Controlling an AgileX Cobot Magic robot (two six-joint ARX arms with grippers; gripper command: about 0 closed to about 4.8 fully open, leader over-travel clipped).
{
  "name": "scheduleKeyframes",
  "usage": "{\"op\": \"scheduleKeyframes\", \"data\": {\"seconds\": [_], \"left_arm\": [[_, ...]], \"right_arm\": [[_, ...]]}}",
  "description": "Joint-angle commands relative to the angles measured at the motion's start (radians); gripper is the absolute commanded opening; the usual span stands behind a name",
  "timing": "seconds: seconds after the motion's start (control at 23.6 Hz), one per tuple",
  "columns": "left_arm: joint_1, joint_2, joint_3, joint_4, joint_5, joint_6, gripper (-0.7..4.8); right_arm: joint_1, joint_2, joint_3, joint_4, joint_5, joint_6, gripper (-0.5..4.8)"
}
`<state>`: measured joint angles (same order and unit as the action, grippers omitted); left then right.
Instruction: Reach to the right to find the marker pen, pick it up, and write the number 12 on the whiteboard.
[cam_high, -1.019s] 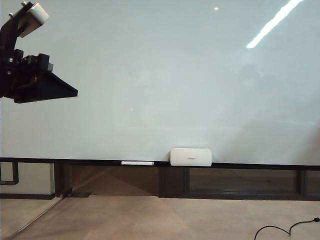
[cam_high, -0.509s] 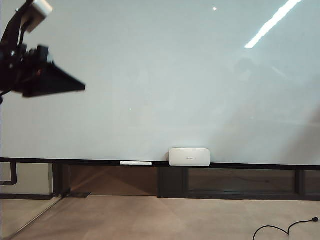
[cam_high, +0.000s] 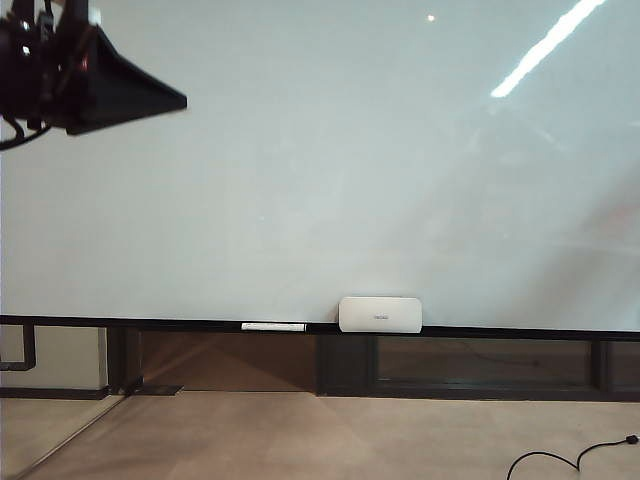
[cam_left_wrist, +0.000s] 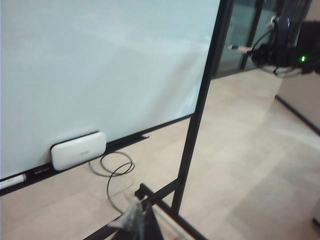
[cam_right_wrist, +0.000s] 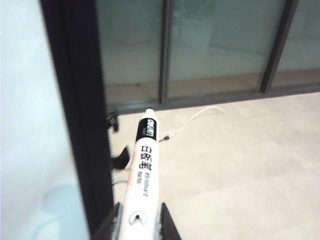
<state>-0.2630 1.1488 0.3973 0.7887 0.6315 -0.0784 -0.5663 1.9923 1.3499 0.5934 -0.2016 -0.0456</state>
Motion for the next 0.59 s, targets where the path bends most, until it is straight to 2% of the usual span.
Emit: {"op": "scheduleKeyframes", "data": {"seconds": [0.04,0.17,0.25,0.34,0.38,0.47,0.59], "left_arm": [[0.000,-0.048,0.002,0.013,0.015,-0.074,-0.05],[0.000,-0.132,0.002,-0.020,-0.072,-0.092,-0.05],[0.000,-0.199,0.003,-0.065,-0.145,-0.086,-0.05],[0.000,-0.257,0.028,-0.204,-0.220,-0.012,-0.05],[-0.008,-0.285,0.058,-0.325,-0.289,0.066,-0.05],[-0.037,-0.306,0.117,-0.465,-0.401,0.159,-0.05],[-0.042,-0.307,0.179,-0.444,-0.412,0.169,-0.05]], "right_arm": [[0.029,-0.138,-0.139,0.051,0.001,0.055,-0.02],[0.075,-0.270,-0.256,0.056,-0.006,0.073,-0.02],[0.139,-0.357,-0.306,0.027,-0.032,0.089,-0.02],[0.216,-0.422,-0.312,-0.046,-0.070,0.095,-0.02],[0.267,-0.450,-0.312,-0.072,-0.070,0.094,-0.02],[0.364,-0.477,-0.311,-0.066,-0.070,0.110,-0.02],[0.485,-0.474,-0.307,-0.039,-0.070,0.217,-0.02]]}}
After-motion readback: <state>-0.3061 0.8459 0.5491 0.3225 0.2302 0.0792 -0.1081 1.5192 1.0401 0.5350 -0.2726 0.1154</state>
